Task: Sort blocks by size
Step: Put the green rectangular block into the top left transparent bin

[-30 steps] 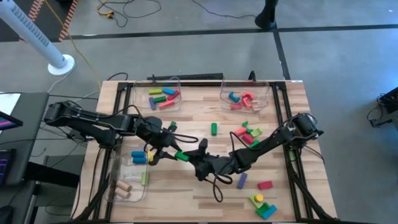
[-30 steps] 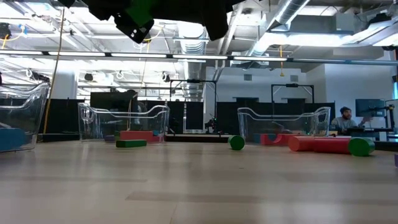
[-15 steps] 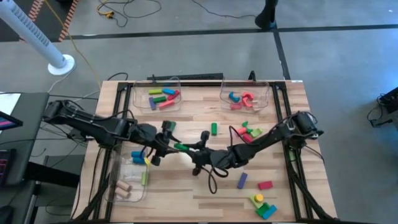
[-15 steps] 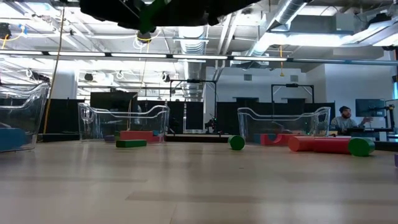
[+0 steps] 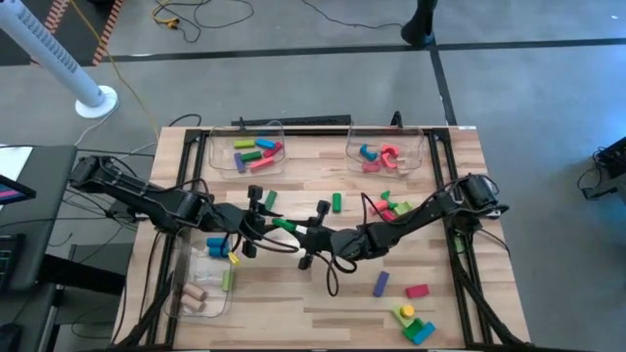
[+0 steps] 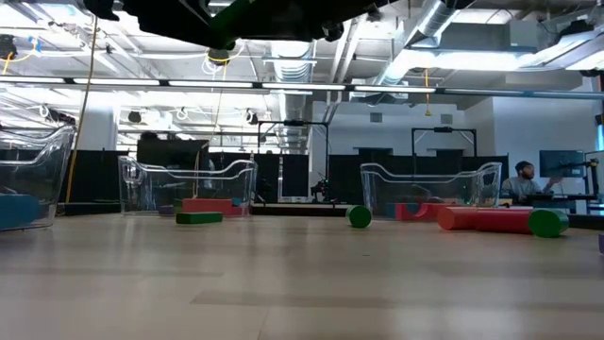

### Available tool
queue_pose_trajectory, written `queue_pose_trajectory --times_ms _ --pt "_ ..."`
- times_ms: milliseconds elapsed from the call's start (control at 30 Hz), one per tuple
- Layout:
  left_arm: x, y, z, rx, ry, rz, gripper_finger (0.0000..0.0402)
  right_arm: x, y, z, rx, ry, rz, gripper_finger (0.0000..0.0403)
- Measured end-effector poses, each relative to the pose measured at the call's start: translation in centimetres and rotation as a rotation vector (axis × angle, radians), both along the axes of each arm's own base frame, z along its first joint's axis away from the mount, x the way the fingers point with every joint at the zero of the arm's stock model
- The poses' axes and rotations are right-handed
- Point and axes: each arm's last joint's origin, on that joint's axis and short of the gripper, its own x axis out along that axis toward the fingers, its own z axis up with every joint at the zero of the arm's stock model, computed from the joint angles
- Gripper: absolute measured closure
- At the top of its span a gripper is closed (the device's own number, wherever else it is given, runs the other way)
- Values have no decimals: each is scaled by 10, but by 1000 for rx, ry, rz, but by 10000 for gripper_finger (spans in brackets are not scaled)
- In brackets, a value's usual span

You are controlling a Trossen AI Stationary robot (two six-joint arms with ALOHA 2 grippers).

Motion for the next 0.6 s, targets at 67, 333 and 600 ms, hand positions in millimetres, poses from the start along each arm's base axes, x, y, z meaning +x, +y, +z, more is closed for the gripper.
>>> queue_pose_trajectory --times_ms 67,333,600 --pt "0 -1 0 2 0 -2 310 0 0 0 1 1 3 311" --pt "-1 -2 -1 9 8 -10 334 1 -4 -2 16 9 -4 311" --pt "-1 -2 -1 14 9 -11 336 1 -4 -2 7 20 -6 299"
